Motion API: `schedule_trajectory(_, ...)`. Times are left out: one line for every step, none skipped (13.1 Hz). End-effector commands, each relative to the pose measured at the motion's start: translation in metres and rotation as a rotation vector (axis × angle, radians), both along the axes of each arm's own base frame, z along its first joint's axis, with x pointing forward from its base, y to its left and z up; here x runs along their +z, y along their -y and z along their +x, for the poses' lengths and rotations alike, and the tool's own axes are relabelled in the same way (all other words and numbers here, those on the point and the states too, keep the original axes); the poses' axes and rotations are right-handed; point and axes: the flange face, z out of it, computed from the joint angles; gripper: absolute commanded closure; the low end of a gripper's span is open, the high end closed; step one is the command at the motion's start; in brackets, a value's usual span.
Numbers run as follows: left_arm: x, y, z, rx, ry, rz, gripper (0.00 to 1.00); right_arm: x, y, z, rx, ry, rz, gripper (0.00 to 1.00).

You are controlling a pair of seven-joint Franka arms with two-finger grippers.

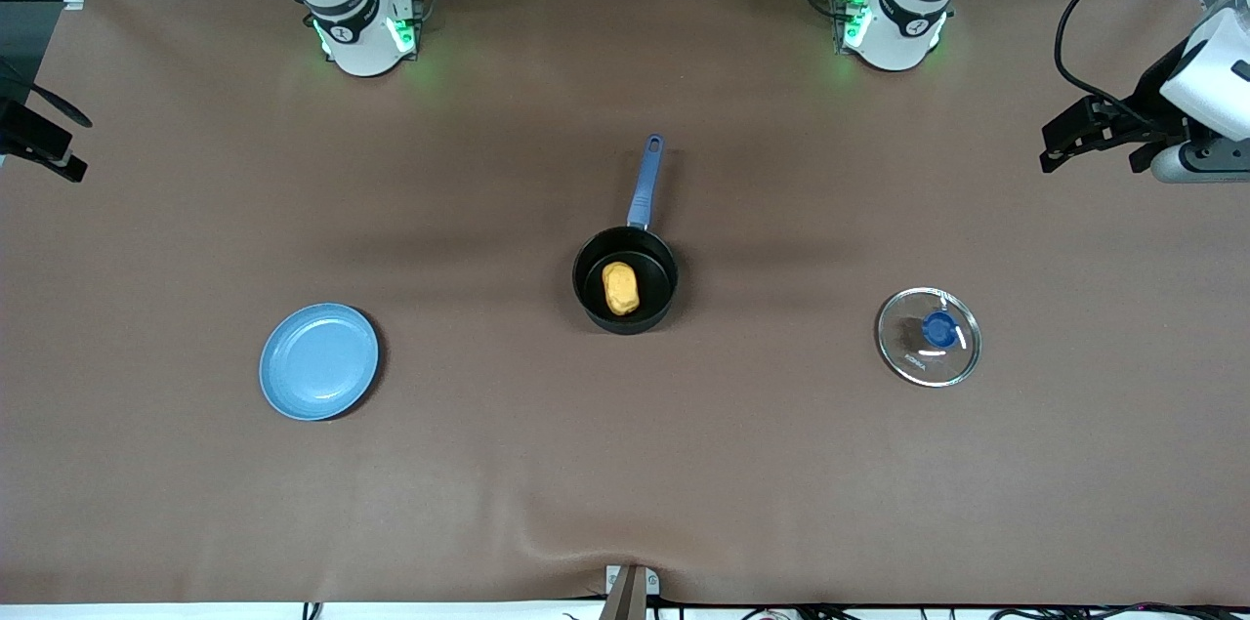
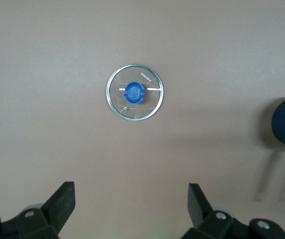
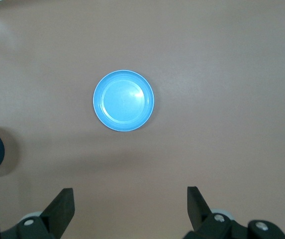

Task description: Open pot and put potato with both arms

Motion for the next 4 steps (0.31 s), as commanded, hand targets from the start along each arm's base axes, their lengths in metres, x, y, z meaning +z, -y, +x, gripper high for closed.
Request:
schedule_trajectory(0.0042, -0.0004, -0.0012, -0.004, -0.008, 0.023, 0.0, 0.002, -0.0011, -0.0027, 0.011, 0.004, 0.001, 0.0)
schedule_trajectory(0.0042, -0.0013, -0.0011, -0.004, -0.008, 0.023, 0.0, 0.0004, 0.0004, -0.0022, 0.011, 0.001, 0.002, 0.0)
schedule_trajectory(0.0049, -0.0013, -0.0011, -0.004, -0.007, 0.023, 0.0, 0.0004, 0.0004, -0.0022, 0.011, 0.001, 0.002, 0.0)
schedule_trajectory(0.0049, -0.0021, -0.001, -0.001, -0.007, 0.022, 0.0, 0.0012, -0.0004, -0.0021, 0.011, 0.004, 0.002, 0.0)
